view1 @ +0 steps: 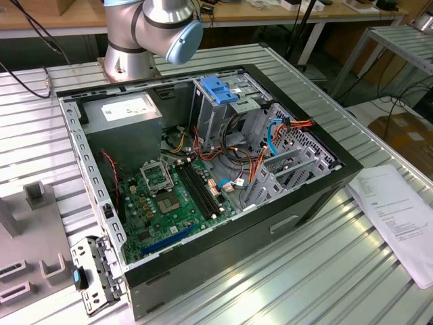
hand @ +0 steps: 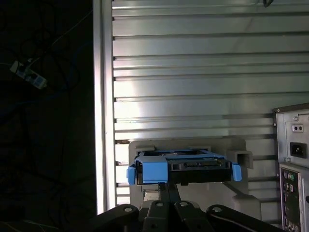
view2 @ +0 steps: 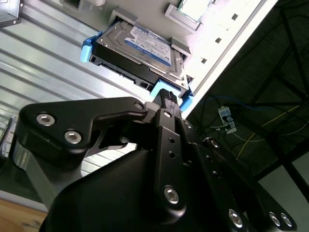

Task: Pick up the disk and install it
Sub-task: 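Pick up the disk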

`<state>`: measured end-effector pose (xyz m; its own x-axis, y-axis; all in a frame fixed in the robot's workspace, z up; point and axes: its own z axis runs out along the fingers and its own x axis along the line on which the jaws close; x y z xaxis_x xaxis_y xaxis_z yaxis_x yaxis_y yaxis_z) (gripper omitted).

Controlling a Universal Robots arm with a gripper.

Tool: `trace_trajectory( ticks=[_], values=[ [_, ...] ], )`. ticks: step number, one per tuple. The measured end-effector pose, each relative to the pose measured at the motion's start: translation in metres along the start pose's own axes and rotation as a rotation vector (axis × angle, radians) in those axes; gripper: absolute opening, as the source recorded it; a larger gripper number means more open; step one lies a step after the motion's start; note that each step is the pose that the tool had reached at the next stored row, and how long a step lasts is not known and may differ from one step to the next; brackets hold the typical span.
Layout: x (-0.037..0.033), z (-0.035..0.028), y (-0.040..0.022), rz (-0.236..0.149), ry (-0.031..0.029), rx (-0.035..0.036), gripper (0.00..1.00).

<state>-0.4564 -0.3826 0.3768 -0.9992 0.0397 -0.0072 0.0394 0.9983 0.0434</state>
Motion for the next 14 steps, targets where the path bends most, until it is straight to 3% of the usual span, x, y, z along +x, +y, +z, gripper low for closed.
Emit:
trace_trajectory(
  ticks=[6,8,10,14],
  values=[
    [0.0000,0.0000,0.0000,-0.015,0.0007,-0.0001,0.11],
    [0.0001,0.0001,0.0000,-0.048,0.0020,-0.0004,0.11],
    [0.0000,0.0002,0.0000,-0.120,0.0052,-0.0009,0.11],
    [0.0000,0.0003,0.0000,-0.216,0.0094,-0.0016,0.11]
  ],
)
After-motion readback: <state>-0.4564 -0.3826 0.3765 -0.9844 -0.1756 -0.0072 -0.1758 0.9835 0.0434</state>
